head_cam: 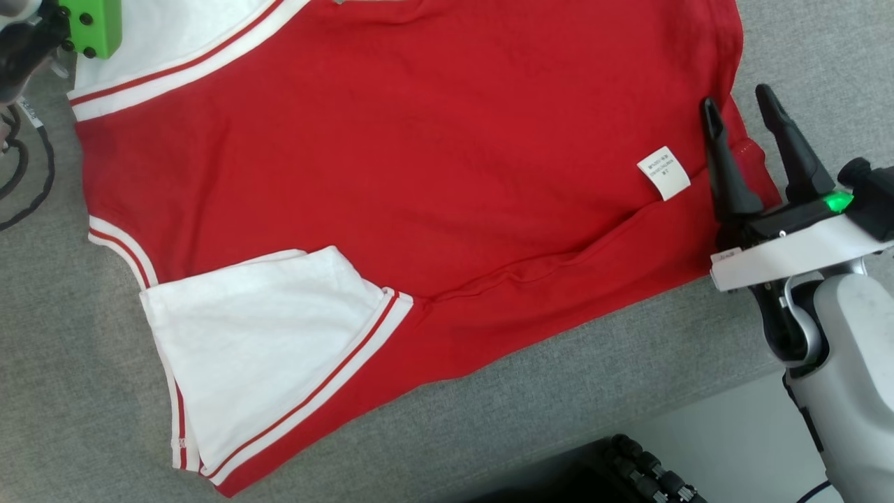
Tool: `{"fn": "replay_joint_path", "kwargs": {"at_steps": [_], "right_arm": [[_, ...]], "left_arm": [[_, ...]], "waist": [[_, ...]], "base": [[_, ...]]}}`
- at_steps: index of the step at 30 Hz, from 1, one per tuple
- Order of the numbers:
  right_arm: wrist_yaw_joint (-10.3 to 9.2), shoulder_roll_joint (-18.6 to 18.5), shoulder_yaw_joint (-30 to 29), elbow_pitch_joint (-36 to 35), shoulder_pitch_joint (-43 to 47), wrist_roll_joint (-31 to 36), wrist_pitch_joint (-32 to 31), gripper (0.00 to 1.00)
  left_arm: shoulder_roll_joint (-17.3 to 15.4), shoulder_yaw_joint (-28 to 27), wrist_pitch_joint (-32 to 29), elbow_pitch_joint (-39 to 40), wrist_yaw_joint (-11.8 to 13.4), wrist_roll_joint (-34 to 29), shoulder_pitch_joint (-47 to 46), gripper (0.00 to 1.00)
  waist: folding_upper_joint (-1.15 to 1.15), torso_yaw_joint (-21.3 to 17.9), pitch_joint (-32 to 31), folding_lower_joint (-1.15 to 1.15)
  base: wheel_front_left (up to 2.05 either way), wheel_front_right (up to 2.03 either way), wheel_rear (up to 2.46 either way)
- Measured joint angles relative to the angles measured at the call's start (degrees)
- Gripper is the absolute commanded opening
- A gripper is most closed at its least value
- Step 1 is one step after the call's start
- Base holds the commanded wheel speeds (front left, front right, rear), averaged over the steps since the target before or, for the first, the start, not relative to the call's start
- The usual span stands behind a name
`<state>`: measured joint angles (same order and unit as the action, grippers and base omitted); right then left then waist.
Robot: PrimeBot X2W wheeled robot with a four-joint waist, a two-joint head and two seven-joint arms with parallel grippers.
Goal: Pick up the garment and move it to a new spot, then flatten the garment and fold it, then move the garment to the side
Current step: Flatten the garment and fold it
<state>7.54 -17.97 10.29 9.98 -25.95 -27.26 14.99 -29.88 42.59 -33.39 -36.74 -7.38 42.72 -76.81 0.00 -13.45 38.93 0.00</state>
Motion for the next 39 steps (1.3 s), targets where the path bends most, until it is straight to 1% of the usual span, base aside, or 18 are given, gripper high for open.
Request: {"fn": "replay_joint_path", "kwargs": {"at_steps": [4, 7, 11, 14, 18, 21, 23, 25, 28, 34, 36, 38, 39], "right_arm": [[0.0, -0.5, 0.2, 1.5, -2.5, -0.4, 0.0, 1.0], [-0.01, -0.9, 1.1, 5.3, -5.8, -4.2, -0.9, 1.0], [-0.01, -2.9, 2.4, 9.2, -12.5, -11.3, -9.6, 1.0], [-0.01, -4.8, 2.9, 11.9, -17.7, -17.6, -18.9, 1.0], [-0.03, -6.9, 3.4, 15.7, -23.0, -23.4, -30.6, 1.0], [-0.03, -7.6, 3.8, 18.5, -26.4, -25.2, -36.8, 1.0], [-0.03, -7.8, 3.8, 20.2, -28.4, -26.3, -39.7, 1.0], [-0.03, -7.8, 3.7, 22.0, -30.0, -26.6, -41.8, 1.0], [-0.03, -7.5, 3.1, 24.6, -31.5, -27.5, -43.1, 1.0], [-0.04, -5.6, 1.3, 27.3, -34.3, -30.2, -42.9, 1.0], [-0.04, -5.3, 1.0, 27.7, -35.0, -30.8, -42.6, 0.93], [-0.04, -5.3, 1.1, 28.3, -35.6, -30.8, -42.3, 0.74], [-0.04, -5.4, 1.2, 28.5, -35.8, -30.7, -42.3, 0.69]], "left_arm": [[-1.1, 2.0, 2.6, 1.4, 0.0, 1.1, 0.2, 0.0], [-1.3, 3.5, 3.9, 2.6, 0.0, 2.5, 0.2, 0.0], [-1.5, 5.8, 4.7, 4.8, 0.0, 3.7, 0.1, 0.0], [-1.6, 7.3, 5.2, 6.5, 0.0, 4.5, -0.2, 0.0], [-1.7, 9.2, 5.3, 8.6, 0.0, 5.6, -1.1, 0.0], [-1.7, 10.4, 5.3, 9.9, 0.0, 6.2, -1.6, 0.0], [-1.9, 11.1, 5.6, 10.5, 0.0, 6.5, -1.7, 0.0], [-1.9, 11.7, 5.7, 10.8, 0.0, 6.9, -1.9, 0.0], [-1.9, 12.5, 5.7, 11.2, 0.0, 7.2, -2.3, 0.0], [-1.8, 13.8, 6.2, 11.6, 0.0, 7.8, -2.8, 0.0], [-1.8, 14.2, 6.3, 11.7, 0.0, 8.1, -3.0, 0.0], [-1.8, 14.7, 6.6, 11.7, 0.0, 8.3, -3.2, 0.0], [-1.8, 14.8, 6.8, 11.6, 0.0, 8.4, -3.3, 0.0]], "waist": [[0.0, 0.2, -0.9, 0.0], [0.0, 0.5, -1.8, 0.0], [0.0, 1.4, -2.8, 0.0], [0.0, 2.4, -3.5, 0.0], [0.0, 3.9, -4.0, 0.0], [0.0, 4.9, -4.1, 0.0], [0.0, 5.4, -4.2, 0.0], [0.0, 6.0, -4.2, 0.0], [0.0, 6.8, -4.2, 0.0], [0.0, 8.2, -3.8, 0.0], [0.0, 8.6, -3.6, 0.0], [0.0, 9.0, -3.4, 0.0], [0.0, 9.2, -3.4, 0.0]], "base": [[0.0, 0.0, 0.0], [0.0, 0.0, 0.0], [0.0, 0.0, 0.0], [0.0, 0.0, 0.0], [0.0, 0.0, 0.0], [0.0, 0.0, 0.0], [0.0, 0.0, 0.0], [0.0, 0.0, 0.0], [0.0, 0.0, 0.0], [0.0, 0.0, 0.0], [0.0, 0.0, 0.0], [0.0, 0.0, 0.0], [0.0, 0.0, 0.0]]}}
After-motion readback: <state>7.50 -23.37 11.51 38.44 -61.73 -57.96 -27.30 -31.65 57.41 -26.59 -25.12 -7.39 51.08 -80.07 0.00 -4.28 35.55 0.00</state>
